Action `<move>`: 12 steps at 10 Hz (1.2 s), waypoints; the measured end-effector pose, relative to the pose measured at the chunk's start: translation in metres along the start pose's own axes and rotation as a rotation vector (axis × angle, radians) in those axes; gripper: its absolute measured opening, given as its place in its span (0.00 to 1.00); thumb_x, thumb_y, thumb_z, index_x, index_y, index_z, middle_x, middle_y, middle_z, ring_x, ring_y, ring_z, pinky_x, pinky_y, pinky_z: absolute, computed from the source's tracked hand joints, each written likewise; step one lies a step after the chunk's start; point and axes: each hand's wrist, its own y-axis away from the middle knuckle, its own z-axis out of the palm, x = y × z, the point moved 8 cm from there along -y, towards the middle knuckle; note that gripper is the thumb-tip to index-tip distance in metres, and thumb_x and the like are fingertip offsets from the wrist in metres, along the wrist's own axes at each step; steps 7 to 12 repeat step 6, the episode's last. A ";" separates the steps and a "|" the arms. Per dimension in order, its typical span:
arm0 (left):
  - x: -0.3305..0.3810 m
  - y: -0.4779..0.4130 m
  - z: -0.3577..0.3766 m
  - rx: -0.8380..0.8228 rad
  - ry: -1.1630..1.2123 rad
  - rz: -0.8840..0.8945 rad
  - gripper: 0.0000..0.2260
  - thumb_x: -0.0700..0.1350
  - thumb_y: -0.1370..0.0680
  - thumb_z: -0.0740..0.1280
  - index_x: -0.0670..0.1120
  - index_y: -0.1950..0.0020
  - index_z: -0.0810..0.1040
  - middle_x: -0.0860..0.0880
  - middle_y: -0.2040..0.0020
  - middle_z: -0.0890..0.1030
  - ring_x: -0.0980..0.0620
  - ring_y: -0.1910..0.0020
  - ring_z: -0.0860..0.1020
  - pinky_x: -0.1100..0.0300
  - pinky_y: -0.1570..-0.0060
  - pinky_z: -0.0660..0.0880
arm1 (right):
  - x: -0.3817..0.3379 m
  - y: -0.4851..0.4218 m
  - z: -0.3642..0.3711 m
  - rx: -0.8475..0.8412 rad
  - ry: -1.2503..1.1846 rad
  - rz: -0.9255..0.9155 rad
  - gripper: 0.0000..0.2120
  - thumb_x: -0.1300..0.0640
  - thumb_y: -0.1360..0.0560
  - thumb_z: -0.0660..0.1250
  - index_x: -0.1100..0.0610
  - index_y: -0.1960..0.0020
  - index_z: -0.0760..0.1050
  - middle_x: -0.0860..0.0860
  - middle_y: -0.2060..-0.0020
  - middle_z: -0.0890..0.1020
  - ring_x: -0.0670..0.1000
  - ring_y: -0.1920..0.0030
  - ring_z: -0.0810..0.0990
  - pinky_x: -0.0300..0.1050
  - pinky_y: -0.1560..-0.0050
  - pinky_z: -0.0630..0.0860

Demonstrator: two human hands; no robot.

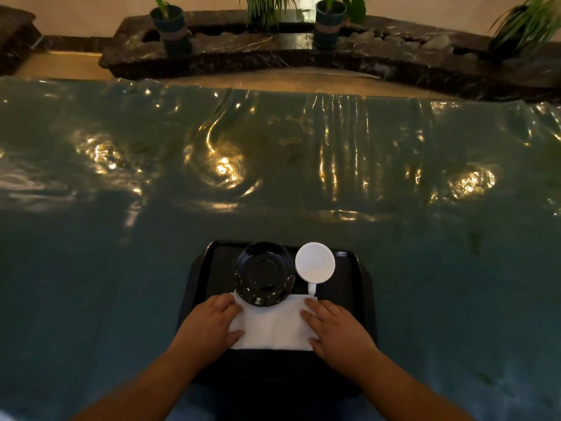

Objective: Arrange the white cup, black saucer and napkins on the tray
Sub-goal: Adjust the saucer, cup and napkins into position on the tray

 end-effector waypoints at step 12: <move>0.012 -0.032 -0.056 0.113 0.065 -0.119 0.19 0.64 0.24 0.60 0.53 0.49 0.82 0.54 0.55 0.82 0.52 0.56 0.81 0.58 0.63 0.75 | -0.011 -0.011 -0.080 0.308 -0.003 0.023 0.19 0.42 0.20 0.59 0.51 0.39 0.80 0.49 0.46 0.81 0.52 0.46 0.77 0.51 0.46 0.79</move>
